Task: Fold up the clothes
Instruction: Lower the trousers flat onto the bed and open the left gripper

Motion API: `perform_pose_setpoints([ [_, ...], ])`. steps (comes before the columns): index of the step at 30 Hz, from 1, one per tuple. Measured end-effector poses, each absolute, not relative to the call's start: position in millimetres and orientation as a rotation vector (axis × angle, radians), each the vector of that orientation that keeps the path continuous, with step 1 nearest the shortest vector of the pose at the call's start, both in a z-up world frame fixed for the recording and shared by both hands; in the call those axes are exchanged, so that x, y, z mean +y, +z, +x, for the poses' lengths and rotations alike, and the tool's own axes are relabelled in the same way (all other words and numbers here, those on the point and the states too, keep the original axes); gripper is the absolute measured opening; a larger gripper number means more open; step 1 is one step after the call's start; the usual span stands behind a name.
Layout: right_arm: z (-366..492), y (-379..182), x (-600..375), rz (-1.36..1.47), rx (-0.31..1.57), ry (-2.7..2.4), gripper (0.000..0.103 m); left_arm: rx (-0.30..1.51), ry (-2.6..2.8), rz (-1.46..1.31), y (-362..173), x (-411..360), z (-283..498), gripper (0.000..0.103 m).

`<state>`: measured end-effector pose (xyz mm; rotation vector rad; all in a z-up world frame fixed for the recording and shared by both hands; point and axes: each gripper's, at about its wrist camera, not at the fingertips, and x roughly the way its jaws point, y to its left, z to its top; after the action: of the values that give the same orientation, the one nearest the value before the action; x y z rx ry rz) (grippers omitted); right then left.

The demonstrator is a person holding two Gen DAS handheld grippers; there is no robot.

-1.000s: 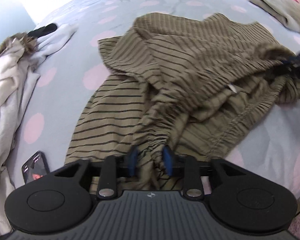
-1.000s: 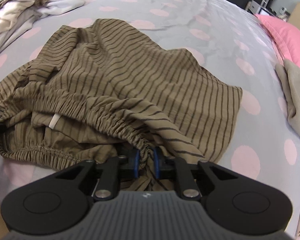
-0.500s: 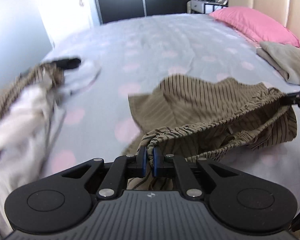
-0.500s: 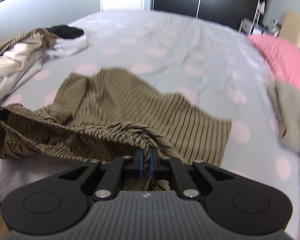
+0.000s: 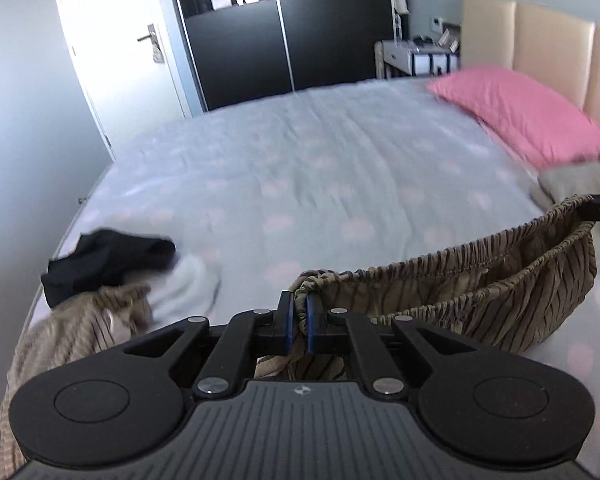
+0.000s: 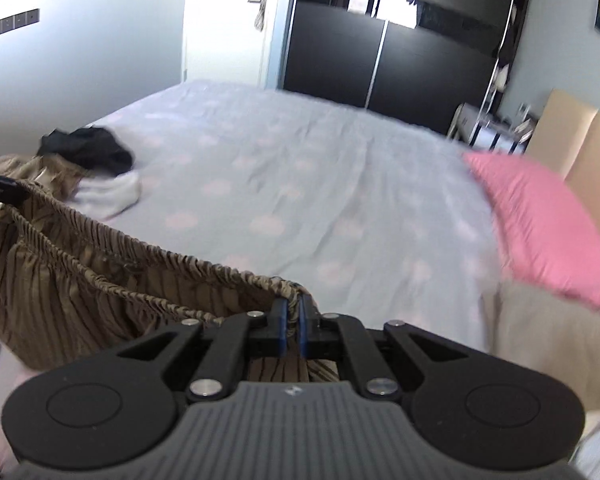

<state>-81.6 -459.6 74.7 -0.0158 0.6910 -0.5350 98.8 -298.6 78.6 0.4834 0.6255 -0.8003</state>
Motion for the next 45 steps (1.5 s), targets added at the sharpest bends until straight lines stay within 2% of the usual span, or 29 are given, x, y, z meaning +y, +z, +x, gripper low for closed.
perform_pose_setpoints([
  [6,-43.3,144.8,-501.5,-0.098,0.552,-0.631,0.005,0.432,-0.761,0.448,144.0,-345.3,125.4,0.004],
  [14,-39.7,232.9,-527.5,-0.190,0.314,-0.745,0.004,0.125,-0.776,0.359,218.7,-366.9,105.6,0.004],
  [16,-48.4,244.2,-525.7,-0.209,0.302,-0.741,0.004,0.089,-0.789,0.394,221.0,-363.8,93.6,0.004],
  [19,-65.0,239.0,-520.1,-0.197,0.330,-0.718,0.005,0.134,-0.821,0.470,197.3,-356.7,77.8,0.004],
  [23,-85.1,188.3,-507.3,-0.161,0.463,-0.660,0.005,0.294,-0.866,0.566,124.8,-346.7,66.1,0.004],
  [30,-122.0,26.1,-475.3,-0.078,0.762,-0.537,0.005,0.619,-0.942,0.669,-46.8,-298.9,33.8,0.004],
  [35,-154.9,-82.7,-453.0,0.033,0.967,-0.454,0.004,0.841,-0.967,0.702,-137.3,-262.9,13.3,0.004],
  [39,-178.4,-125.6,-429.2,0.090,1.103,-0.388,0.004,0.911,-0.985,0.732,-161.2,-242.5,1.1,0.004],
  [45,-208.7,-140.6,-411.0,0.134,1.209,-0.364,0.004,0.913,-1.005,0.900,-167.6,-221.6,-28.8,0.000],
])
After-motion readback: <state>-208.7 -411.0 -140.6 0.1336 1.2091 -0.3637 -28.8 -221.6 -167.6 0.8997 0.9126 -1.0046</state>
